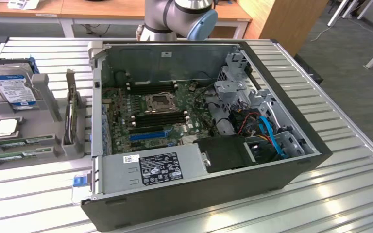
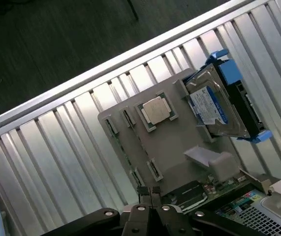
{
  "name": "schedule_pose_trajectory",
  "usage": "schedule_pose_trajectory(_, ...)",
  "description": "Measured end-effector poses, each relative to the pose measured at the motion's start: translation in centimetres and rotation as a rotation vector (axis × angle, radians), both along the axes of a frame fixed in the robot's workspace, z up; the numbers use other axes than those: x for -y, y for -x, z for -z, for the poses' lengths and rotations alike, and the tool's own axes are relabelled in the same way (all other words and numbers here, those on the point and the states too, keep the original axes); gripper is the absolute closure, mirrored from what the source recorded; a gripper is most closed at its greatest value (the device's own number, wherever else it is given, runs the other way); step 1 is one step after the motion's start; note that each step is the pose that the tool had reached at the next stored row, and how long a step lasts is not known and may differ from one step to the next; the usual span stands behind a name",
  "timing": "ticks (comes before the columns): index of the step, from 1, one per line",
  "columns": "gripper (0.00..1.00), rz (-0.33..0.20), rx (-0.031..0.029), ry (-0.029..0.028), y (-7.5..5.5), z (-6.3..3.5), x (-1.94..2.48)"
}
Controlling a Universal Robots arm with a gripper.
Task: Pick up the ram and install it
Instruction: 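Pick up the ram and move it above insertion slot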
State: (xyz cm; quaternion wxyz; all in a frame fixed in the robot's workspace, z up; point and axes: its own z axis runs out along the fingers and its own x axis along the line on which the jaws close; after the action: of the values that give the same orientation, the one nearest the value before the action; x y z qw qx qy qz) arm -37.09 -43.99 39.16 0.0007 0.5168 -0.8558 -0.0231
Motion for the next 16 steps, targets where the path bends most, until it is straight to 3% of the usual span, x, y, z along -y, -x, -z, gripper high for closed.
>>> schedule_pose_trajectory(16, 0.9, -0.29, 0.0, 0.0, 0.0, 0.02, 0.0)
